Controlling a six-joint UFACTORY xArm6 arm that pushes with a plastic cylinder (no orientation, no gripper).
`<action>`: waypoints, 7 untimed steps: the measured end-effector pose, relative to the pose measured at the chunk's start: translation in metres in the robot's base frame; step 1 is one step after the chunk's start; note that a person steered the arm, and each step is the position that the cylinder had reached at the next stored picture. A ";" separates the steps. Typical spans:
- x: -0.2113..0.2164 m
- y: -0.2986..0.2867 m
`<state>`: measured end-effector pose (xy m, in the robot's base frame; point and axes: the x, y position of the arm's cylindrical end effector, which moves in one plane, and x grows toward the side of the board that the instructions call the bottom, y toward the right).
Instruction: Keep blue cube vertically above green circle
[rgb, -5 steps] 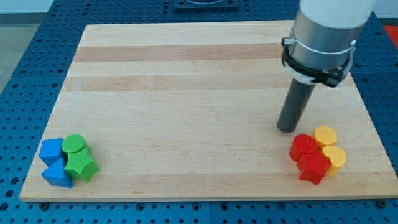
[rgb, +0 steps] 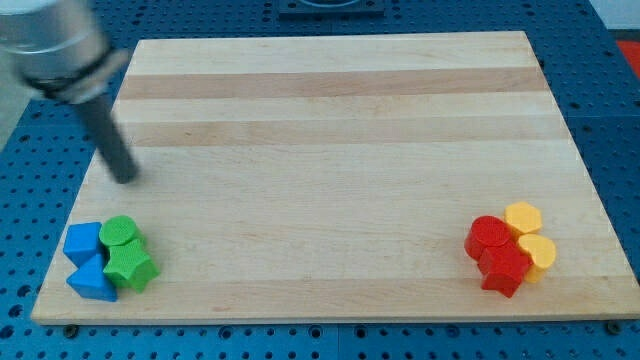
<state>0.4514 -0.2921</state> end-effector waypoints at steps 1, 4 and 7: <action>0.003 -0.013; 0.090 -0.011; 0.126 0.034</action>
<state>0.5769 -0.2577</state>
